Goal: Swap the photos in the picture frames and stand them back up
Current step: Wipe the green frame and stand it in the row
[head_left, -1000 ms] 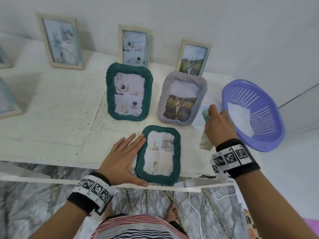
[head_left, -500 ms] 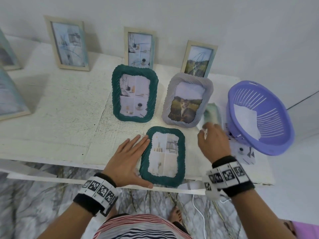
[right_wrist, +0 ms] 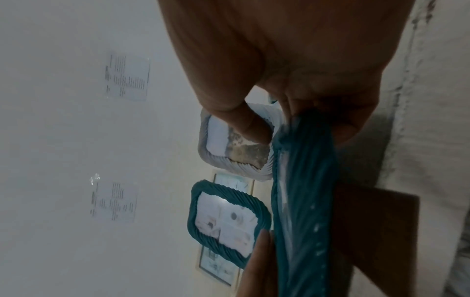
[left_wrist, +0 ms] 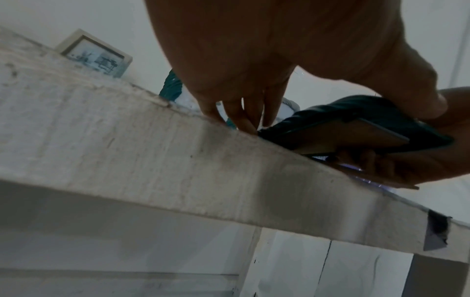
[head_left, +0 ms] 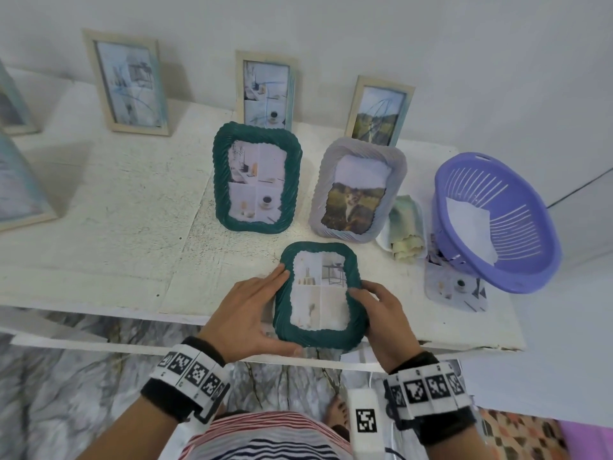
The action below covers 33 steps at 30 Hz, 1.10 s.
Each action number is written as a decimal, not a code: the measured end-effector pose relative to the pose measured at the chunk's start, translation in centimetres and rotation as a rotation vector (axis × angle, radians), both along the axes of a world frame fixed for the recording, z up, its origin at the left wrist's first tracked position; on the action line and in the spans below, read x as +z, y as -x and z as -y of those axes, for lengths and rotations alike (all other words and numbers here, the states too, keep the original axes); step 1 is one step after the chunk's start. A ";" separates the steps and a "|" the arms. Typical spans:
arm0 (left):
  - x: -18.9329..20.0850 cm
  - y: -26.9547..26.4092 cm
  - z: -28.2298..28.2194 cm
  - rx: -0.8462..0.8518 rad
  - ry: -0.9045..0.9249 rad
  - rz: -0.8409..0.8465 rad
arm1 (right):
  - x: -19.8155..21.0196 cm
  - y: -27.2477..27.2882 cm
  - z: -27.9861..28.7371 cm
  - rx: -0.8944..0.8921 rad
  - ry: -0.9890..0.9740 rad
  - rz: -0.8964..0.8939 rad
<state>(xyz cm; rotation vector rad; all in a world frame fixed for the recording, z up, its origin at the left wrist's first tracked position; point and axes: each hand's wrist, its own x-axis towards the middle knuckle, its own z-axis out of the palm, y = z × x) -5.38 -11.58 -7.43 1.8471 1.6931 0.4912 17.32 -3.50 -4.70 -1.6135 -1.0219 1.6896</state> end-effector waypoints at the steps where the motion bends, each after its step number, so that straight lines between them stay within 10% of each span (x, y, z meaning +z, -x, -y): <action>1: 0.3 -0.1 0.0 -0.004 0.012 0.018 | 0.2 0.0 0.0 -0.008 0.003 -0.042; 9: 2.5 -2.4 -0.4 0.281 0.111 0.777 | 3.7 0.6 1.8 0.168 -0.328 -0.193; 18: 5.4 -5.1 -2.1 0.404 0.084 1.129 | 6.1 3.2 4.6 0.417 -0.728 -0.058; 33: 6.9 -3.8 -1.2 0.426 0.013 0.957 | 6.7 2.7 3.6 0.451 -0.653 0.141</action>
